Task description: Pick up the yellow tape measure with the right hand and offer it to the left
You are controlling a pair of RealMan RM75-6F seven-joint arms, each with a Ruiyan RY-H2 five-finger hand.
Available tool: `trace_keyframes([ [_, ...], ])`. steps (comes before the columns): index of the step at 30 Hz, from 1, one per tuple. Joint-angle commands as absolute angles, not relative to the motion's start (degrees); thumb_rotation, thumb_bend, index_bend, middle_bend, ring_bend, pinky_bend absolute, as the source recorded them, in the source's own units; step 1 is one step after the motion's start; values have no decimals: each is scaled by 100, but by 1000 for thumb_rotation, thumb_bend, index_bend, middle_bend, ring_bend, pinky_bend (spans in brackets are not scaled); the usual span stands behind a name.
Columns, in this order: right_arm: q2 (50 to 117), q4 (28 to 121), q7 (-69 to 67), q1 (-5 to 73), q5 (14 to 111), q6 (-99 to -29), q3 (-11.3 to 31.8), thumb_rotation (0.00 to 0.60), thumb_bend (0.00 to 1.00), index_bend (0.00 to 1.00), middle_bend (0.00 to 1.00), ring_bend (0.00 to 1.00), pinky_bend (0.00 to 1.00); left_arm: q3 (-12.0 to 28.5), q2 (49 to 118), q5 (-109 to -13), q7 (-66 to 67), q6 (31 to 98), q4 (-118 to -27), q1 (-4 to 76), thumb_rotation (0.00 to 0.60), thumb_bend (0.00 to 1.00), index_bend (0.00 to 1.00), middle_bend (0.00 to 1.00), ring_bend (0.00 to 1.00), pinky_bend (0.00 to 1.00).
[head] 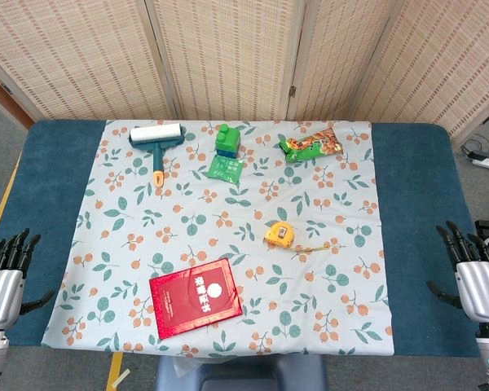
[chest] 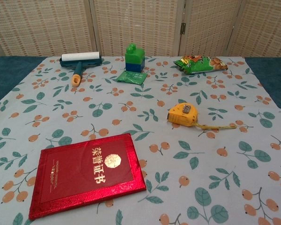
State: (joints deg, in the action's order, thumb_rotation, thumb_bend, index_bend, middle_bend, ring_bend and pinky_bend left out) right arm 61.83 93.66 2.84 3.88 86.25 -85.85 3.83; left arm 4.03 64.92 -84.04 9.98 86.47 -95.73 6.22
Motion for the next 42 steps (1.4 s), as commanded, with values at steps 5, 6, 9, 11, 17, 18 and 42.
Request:
trace_keyframes([
  [5, 6204, 9353, 240, 384, 8618, -8584, 390, 600, 224, 0, 84, 220, 138, 427, 6531, -8403, 975, 8704, -9522, 604, 600, 136, 103, 51, 61, 0],
  [6, 6210, 9353, 213, 388, 8611, -8570, 390, 600, 224, 0, 85, 222, 142, 427, 6534, -8407, 977, 8712, -9513, 600, 600, 136, 103, 51, 61, 0],
  [9, 6223, 9348, 182, 432, 8620, -8486, 383, 600, 224, 0, 85, 225, 145, 410, 6535, -8421, 953, 8695, -9519, 599, 600, 136, 103, 52, 61, 0],
  [11, 6230, 9354, 186, 477, 8647, -8434, 387, 600, 224, 0, 85, 225, 145, 401, 6529, -8447, 936, 8695, -9523, 600, 600, 136, 103, 52, 61, 0],
  [17, 6265, 9464, 233, 769, 8699, -8058, 437, 600, 224, 0, 85, 224, 145, 399, 6511, -8480, 882, 8765, -9529, 563, 600, 137, 103, 52, 61, 0],
  [18, 6278, 9486, 225, 836, 8702, -7972, 453, 600, 224, 0, 85, 223, 145, 395, 6510, -8484, 875, 8768, -9523, 558, 600, 136, 103, 52, 61, 0],
  [42, 8116, 9203, 1919, 3379, 6691, -5176, 1340, 600, 224, 0, 21, 148, 138, 305, 6422, -8629, 635, 8882, -9465, 432, 600, 136, 104, 52, 61, 0],
])
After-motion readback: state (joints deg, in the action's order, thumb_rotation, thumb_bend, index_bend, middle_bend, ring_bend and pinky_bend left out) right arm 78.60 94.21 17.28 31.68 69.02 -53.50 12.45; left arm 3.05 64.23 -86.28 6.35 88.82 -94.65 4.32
